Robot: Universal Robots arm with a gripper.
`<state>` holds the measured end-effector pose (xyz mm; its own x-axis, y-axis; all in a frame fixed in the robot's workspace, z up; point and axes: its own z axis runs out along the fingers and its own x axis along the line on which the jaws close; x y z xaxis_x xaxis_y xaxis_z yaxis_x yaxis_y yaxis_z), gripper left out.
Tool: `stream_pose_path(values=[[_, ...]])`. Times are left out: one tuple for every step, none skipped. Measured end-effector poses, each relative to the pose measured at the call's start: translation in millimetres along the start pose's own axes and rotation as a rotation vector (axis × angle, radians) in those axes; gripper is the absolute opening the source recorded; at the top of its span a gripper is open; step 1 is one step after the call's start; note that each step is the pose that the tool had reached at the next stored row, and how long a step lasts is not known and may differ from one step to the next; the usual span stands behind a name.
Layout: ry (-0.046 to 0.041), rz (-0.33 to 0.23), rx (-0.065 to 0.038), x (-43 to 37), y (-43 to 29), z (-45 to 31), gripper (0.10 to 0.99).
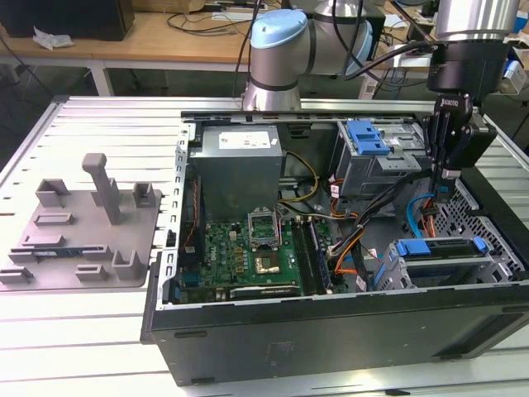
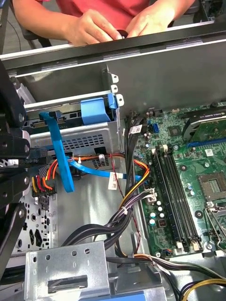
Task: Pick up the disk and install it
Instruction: 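Insert the first disk wire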
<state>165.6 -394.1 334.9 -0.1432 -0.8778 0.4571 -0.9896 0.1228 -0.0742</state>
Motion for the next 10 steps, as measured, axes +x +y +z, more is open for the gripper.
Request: stream_pose_path(values=[[0.0001, 0.0, 0.0, 0.0, 0.0, 0.0, 0.169], [0.0, 0.0, 0.0, 0.0, 0.0, 0.0, 0.169], [0.0, 0.0, 0.0, 0.0, 0.0, 0.0, 0.169], [0.0001, 0.0, 0.0, 0.0, 0.0, 0.0, 0.169], [-0.0004, 0.0, 0.0, 0.1, 0.0, 0.3, 0.169], [-0.0008, 0.0, 0.0, 2.7, -0.3, 1.4, 0.169], [-0.002, 0.0, 0.0, 4.5, -0.6, 2.4, 0.169], [-0.0042, 0.0, -0.001, 6.4, -0.9, 3.0, 0.169], [-0.0093, 0.0, -0.001, 8.7, -1.2, 3.4, 0.169], [-0.0137, 0.0, -0.002, 10.6, -1.5, 3.5, 0.169]])
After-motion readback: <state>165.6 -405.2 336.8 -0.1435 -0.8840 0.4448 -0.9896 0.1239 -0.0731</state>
